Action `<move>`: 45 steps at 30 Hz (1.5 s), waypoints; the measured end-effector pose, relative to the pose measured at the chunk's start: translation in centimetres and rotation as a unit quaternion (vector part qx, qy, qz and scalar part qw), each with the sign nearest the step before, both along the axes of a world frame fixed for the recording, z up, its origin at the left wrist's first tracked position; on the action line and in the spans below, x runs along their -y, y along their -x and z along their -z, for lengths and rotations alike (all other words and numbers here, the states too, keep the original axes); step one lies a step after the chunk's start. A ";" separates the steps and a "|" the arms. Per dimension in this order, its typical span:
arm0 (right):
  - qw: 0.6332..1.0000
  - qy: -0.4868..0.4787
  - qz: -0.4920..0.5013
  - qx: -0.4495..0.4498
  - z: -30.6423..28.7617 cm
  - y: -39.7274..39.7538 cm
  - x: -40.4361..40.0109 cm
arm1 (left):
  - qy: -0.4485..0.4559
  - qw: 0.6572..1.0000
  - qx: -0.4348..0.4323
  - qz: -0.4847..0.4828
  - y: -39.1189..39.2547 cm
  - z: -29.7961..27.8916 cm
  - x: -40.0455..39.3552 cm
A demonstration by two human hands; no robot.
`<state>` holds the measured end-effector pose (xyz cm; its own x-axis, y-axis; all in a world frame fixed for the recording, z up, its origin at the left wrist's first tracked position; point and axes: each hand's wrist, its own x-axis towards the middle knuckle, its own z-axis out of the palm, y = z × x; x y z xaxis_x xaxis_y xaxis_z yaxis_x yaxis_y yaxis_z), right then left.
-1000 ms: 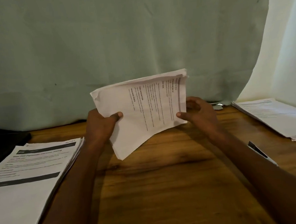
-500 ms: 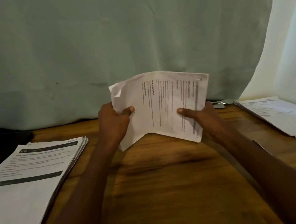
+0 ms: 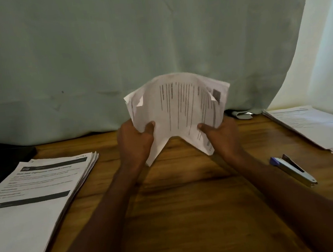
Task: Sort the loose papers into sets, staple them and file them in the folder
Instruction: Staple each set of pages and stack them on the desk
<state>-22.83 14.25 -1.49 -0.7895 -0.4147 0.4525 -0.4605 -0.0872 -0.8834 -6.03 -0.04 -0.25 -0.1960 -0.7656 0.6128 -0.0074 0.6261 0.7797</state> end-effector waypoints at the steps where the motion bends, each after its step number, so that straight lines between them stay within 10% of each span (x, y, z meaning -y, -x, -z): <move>1: 0.999 0.005 0.025 -0.034 -0.3 0.0 -0.1 | 0.017 1.000 -0.009 0.001 0.0 -0.3 -0.1; 7: 0.996 -0.012 0.014 -0.091 0.1 0.1 0.2 | 0.043 0.999 0.019 0.010 0.0 -0.5 0.8; 15: 0.987 0.072 -0.076 0.119 0.2 1.1 -0.1 | -0.251 0.950 -0.028 0.182 -0.4 2.3 2.9; 22: 0.995 -0.063 -0.076 0.032 0.6 0.2 -0.2 | -0.150 0.971 -0.084 0.165 0.3 2.1 2.1; 30: 0.984 -0.087 0.031 -0.154 -0.2 -1.1 0.2 | 0.103 0.991 0.045 0.073 0.1 1.7 1.0; 37: 0.967 -0.233 0.004 -0.108 1.2 -0.3 1.0 | 0.000 0.991 0.119 0.063 0.1 3.8 1.5; 45: 0.956 -0.228 0.052 -0.175 1.5 -0.1 1.3 | 0.132 0.970 0.206 -0.006 0.2 3.4 1.7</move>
